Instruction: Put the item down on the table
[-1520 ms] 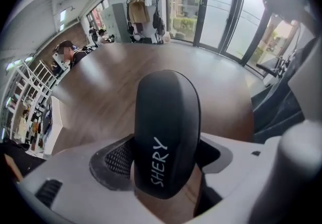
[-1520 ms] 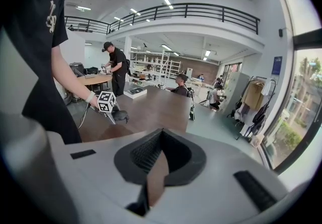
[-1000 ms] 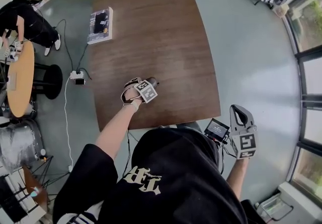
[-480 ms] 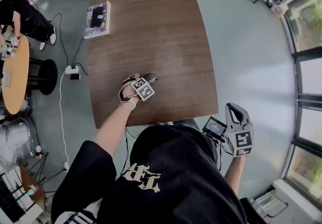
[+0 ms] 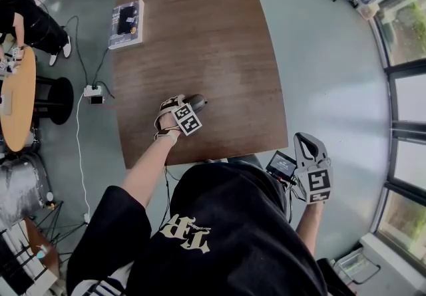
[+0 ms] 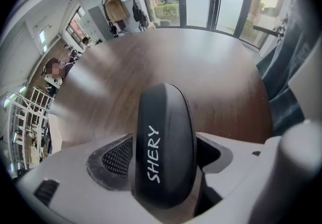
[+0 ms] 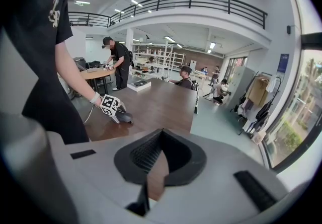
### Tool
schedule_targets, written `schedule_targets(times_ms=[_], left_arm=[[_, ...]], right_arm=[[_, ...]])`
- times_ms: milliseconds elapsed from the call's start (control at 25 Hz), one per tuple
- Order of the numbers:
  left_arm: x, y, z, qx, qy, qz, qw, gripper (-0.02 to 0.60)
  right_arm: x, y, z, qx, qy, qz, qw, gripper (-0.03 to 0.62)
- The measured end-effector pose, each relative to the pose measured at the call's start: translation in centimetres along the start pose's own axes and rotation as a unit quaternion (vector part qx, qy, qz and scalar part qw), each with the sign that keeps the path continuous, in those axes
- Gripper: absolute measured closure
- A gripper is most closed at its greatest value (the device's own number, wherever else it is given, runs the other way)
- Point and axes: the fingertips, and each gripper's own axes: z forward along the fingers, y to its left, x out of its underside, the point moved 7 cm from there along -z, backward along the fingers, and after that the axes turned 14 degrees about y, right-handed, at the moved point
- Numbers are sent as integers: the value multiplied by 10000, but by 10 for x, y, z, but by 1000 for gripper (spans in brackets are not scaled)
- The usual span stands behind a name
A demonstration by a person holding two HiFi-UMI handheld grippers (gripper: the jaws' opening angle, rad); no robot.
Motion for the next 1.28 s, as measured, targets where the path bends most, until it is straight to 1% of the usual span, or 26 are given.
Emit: schedule_targets(times_ms=[240,400,680,760,840,920,1040,1120,1280], left_arm=[[10,8,-14,-5,-276,-302,9992,229],[21,6,-27,45,-436,-575,9974,229],[49,-8,-36,135,-507,-1020,9934,229],[60,-10,-39,148,-540,-1199,9912,229],[70,-12,-47,199,-681,-1497,9862,229],[80,-14,-57,320,-958,-1934,9759,229],[100,-17,-76,489,-1481,-2638,9519,229],[114,-20,-91,573,-1827,-2973,9354,229],[141,-25,-120,688,-2359,-3501,9039,230]], right_arm=[[-6,6,7,-119,-27,-158,9998,606],[-11,10,8,-190,-94,-256,9994,606],[-18,18,10,-328,-173,-399,9985,606],[-21,22,10,-353,-176,-463,9981,606],[-24,26,11,-378,-207,-526,9977,606],[-27,30,13,-407,-253,-589,9971,606],[-33,41,16,-486,-283,-738,9957,606],[-38,50,17,-546,-310,-826,9946,606],[-59,69,20,-636,-422,-1048,9916,606]])
